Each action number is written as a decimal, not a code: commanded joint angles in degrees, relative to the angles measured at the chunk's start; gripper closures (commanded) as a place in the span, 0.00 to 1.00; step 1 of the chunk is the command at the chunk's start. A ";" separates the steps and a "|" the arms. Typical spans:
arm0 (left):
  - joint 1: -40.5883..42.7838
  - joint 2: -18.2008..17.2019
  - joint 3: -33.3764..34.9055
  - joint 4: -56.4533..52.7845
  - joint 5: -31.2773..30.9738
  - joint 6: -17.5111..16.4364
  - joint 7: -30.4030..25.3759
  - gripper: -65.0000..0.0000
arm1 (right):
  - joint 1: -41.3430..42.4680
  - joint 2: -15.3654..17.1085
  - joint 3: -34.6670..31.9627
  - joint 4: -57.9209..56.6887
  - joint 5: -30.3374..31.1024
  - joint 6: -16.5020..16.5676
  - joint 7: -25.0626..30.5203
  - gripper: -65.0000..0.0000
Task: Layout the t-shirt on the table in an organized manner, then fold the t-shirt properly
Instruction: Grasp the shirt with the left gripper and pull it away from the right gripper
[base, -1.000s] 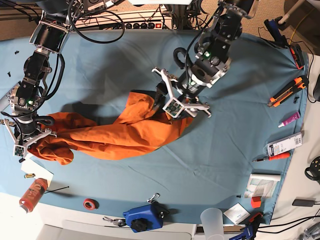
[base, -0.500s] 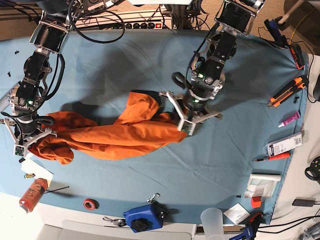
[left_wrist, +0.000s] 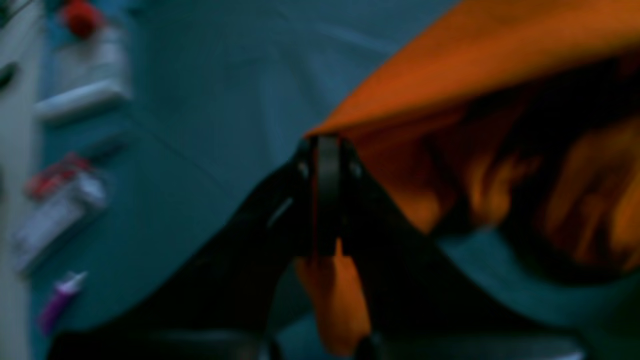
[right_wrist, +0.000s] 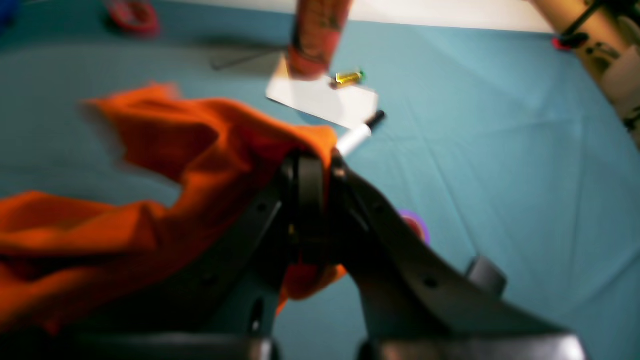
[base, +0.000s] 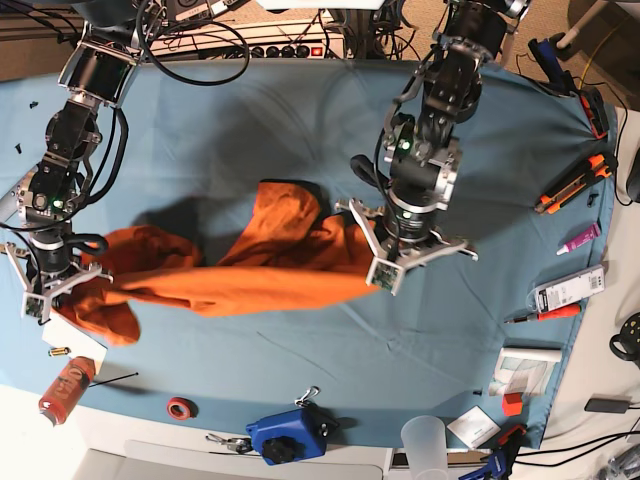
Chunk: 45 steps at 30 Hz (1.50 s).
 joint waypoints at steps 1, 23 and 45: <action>-0.28 -0.04 -0.17 3.37 1.81 0.28 -0.35 1.00 | 1.31 1.18 0.31 2.99 0.83 -0.11 1.33 1.00; 19.80 -4.04 -9.70 22.34 9.49 0.17 -8.28 1.00 | -2.54 -0.24 1.18 27.04 13.64 6.34 -3.48 1.00; -16.46 -14.29 -19.63 -20.41 -22.29 -20.24 -19.15 1.00 | 14.23 -0.24 1.14 -29.44 13.42 10.36 10.29 1.00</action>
